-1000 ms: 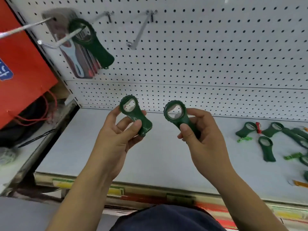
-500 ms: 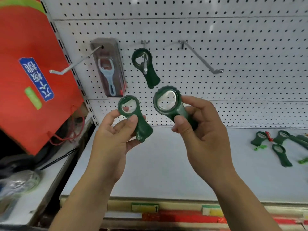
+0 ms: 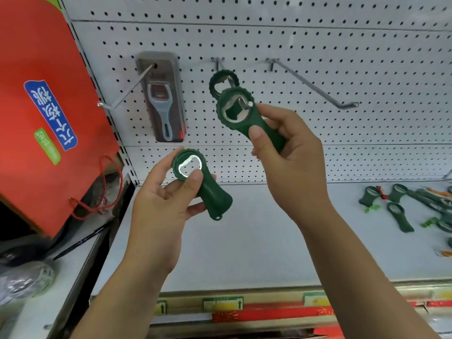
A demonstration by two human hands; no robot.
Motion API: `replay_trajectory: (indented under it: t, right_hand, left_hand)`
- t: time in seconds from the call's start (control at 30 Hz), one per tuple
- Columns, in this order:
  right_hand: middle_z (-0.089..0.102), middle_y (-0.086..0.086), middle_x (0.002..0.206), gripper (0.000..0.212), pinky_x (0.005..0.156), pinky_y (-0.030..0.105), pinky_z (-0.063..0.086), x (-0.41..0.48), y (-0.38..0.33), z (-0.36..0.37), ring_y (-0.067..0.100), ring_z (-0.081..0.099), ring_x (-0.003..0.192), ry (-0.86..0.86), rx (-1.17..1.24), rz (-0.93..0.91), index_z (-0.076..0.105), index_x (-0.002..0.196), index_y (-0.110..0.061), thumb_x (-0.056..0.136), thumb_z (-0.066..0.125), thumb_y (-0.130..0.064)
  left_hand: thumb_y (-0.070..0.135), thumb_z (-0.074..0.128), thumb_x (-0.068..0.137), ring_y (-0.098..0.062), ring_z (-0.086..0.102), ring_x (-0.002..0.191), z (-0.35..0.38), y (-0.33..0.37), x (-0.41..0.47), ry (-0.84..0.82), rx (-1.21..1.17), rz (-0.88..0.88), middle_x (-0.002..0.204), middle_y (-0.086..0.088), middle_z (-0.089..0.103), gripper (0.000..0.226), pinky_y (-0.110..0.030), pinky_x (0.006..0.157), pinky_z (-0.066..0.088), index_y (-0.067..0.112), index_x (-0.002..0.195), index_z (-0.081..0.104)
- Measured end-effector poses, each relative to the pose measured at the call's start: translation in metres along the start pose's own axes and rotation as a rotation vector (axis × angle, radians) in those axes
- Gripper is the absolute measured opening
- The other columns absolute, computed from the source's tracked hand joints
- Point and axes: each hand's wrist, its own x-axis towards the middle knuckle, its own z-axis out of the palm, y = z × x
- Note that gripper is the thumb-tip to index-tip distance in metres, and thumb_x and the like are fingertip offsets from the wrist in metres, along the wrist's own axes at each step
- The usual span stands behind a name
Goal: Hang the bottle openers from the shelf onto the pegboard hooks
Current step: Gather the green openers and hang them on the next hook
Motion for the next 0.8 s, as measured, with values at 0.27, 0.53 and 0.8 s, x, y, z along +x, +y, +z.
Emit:
replay_trajectory:
  t: [0.27,0.53,0.8]
  right_hand:
    - [0.075,-0.005,0.088,0.01,0.078,0.035,0.061,0.036,0.015,0.016,0.014,0.073,0.076,0.064,0.001,0.144,0.066,0.103,-0.022,0.094,0.071,-0.021]
    - [0.073,-0.007,0.1,0.02,0.09,0.036,0.059,0.053,0.028,0.012,0.008,0.072,0.093,0.12,-0.103,0.248,0.067,0.108,-0.02,0.091,0.073,-0.029]
    - [0.078,-0.007,0.095,0.022,0.088,0.032,0.06,-0.032,-0.008,-0.022,0.011,0.073,0.093,-0.072,-0.002,0.407,0.072,0.099,-0.024,0.094,0.062,-0.043]
  left_hand:
    - [0.026,0.043,0.106,-0.02,0.077,0.093,-0.003,0.01,-0.001,0.034,0.048,0.005,0.094,0.001,0.08,0.019,-0.036,0.07,0.056,0.03,0.114,0.06]
    - [0.026,0.045,0.106,-0.02,0.078,0.089,0.0,0.012,-0.001,0.056,0.085,-0.012,0.089,-0.001,0.08,0.014,-0.037,0.062,0.06,0.021,0.109,0.058]
    - [0.031,0.057,0.093,-0.019,0.074,0.094,0.017,0.024,-0.011,0.011,0.068,0.196,0.09,-0.001,0.075,0.013,-0.038,0.057,0.062,0.019,0.094,0.06]
